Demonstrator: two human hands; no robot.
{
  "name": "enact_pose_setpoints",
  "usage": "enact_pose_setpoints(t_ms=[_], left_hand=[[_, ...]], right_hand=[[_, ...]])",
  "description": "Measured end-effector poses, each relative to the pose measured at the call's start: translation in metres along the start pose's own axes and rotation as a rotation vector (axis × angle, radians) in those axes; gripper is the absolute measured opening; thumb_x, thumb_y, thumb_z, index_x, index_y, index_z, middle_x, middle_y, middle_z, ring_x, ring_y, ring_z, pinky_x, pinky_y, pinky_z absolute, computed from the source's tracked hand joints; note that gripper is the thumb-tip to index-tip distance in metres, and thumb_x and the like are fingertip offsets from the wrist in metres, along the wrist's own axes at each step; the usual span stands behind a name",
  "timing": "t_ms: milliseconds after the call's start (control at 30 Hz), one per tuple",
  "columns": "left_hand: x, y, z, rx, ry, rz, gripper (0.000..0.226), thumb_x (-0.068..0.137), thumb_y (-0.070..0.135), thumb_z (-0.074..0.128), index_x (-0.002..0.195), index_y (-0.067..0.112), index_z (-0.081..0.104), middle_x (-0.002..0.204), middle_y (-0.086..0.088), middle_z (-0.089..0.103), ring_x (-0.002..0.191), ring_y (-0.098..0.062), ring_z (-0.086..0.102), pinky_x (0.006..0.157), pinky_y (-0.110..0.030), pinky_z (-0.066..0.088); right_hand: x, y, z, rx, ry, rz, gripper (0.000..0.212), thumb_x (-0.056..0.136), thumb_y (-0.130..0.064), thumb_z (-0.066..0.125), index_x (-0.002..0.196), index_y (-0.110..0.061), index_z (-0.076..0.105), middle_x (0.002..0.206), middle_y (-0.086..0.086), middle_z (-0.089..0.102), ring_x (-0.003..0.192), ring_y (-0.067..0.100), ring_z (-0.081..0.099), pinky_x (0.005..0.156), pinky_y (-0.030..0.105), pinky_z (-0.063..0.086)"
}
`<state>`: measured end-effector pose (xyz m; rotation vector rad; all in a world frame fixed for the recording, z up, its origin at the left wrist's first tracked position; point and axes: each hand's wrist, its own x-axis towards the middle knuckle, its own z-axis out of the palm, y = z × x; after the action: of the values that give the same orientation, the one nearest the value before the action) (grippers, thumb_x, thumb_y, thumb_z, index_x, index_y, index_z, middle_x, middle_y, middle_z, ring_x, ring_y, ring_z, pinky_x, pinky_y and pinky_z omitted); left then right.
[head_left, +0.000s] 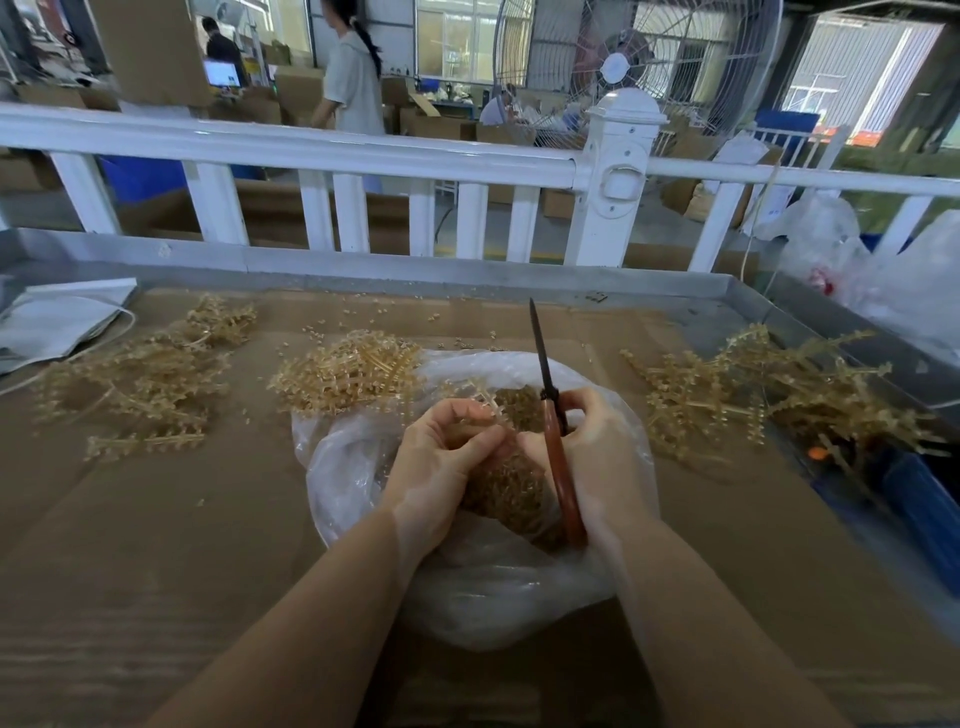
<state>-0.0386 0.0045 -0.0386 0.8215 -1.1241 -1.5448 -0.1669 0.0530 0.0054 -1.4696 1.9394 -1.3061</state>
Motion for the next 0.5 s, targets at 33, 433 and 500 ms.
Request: enact_pose_setpoints(t_ms=[33, 433, 500], left_hand=[[0.000, 0.000, 0.001, 0.007, 0.004, 0.005, 0.015, 0.077, 0.002, 0.068, 0.086, 0.012, 0.064, 0.083, -0.012, 0.071, 0.079, -0.022, 0.068, 0.069, -0.028, 0.054], [0.001, 0.017, 0.011, 0.228, 0.391, 0.135, 0.019, 0.084, 0.015, 0.069, 0.093, 0.022, 0.054, 0.101, -0.012, 0.060, 0.097, -0.030, 0.061, 0.087, -0.052, 0.052], [0.004, 0.019, 0.009, 0.291, 0.411, 0.156, 0.023, 0.083, 0.015, 0.071, 0.093, 0.026, 0.053, 0.113, -0.015, 0.056, 0.102, -0.030, 0.059, 0.090, -0.050, 0.051]], right_hand=[[0.001, -0.001, -0.001, 0.011, -0.016, 0.006, 0.025, 0.085, -0.020, 0.070, 0.108, -0.015, 0.061, 0.075, -0.020, 0.049, 0.064, -0.008, 0.045, 0.057, -0.003, 0.034], [0.017, -0.011, -0.008, 0.372, 0.014, 0.033, 0.042, 0.069, 0.010, 0.071, 0.092, -0.022, 0.055, 0.071, 0.009, 0.069, 0.057, 0.013, 0.067, 0.055, 0.022, 0.055], [0.020, -0.012, -0.010, 0.421, 0.021, 0.029, 0.043, 0.069, 0.009, 0.071, 0.100, -0.016, 0.056, 0.070, 0.009, 0.070, 0.059, 0.014, 0.068, 0.058, 0.023, 0.055]])
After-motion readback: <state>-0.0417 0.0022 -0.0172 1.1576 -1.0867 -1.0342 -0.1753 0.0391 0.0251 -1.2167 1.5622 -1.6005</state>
